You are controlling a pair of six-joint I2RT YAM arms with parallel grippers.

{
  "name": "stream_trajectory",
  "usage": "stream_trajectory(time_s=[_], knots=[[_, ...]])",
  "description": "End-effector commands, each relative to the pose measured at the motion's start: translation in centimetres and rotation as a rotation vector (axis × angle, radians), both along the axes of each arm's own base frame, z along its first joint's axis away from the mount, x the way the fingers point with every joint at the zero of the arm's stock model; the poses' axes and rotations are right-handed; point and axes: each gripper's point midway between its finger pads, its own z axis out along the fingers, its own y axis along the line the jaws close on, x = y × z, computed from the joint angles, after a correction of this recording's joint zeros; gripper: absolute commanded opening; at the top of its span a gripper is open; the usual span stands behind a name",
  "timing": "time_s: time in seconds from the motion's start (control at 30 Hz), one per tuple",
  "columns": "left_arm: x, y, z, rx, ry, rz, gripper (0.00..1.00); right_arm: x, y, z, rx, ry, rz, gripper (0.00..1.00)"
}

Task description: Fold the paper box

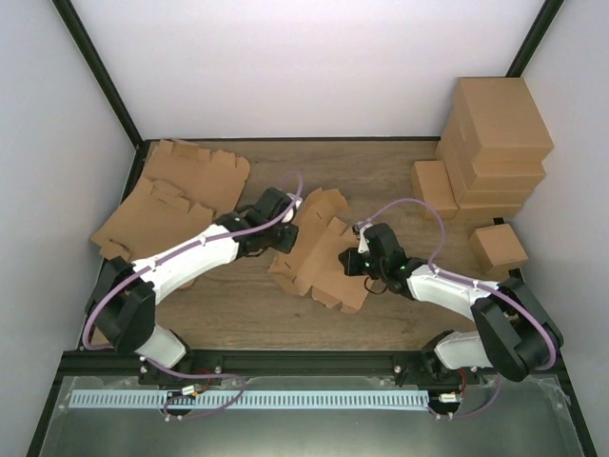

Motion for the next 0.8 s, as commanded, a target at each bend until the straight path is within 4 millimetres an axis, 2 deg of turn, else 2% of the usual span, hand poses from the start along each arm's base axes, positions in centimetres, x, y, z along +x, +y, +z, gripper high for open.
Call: stream_trajectory(time_s=[0.0, 0.13, 0.2, 0.23, 0.3, 0.33, 0.4, 0.57, 0.77], knots=[[0.0, 1.2, 2.9, 0.241, -0.137, -0.010, 0.04, -0.1, -1.6, -0.6, -0.032, 0.033, -0.052, 0.07], [-1.0, -0.4, 4.8, 0.364, -0.242, -0.093, 0.05, 0.3, -1.5, 0.5, -0.019, 0.002, -0.049, 0.08], [-1.3, -0.8, 4.5, 0.433, -0.261, -0.125, 0.05, 0.7, -1.5, 1.0, -0.020, -0.016, -0.048, 0.11], [-1.3, -0.8, 4.0, 0.463, -0.261, -0.130, 0.05, 0.9, -1.5, 1.2, -0.025, -0.026, -0.047, 0.17], [-1.5, -0.9, 3.1, 0.492, -0.249, -0.140, 0.06, 1.4, -1.8, 1.9, -0.030, -0.055, -0.050, 0.20], [-1.7, -1.2, 2.9, 0.495, -0.245, -0.148, 0.06, 1.7, -1.8, 2.6, -0.025, -0.081, -0.043, 0.21], [-2.2, -2.1, 2.8, 0.499, -0.257, -0.167, 0.06, 2.4, -2.1, 4.0, -0.004, -0.132, -0.040, 0.28], [-2.5, -3.1, 3.2, 0.526, -0.330, -0.153, 0.05, 3.1, -3.3, 7.2, 0.286, -0.014, -0.071, 0.38], [-3.1, -3.6, 2.8, 0.587, -0.413, -0.137, 0.04, 3.3, -2.3, 10.1, 0.520, 0.125, -0.158, 0.59]])
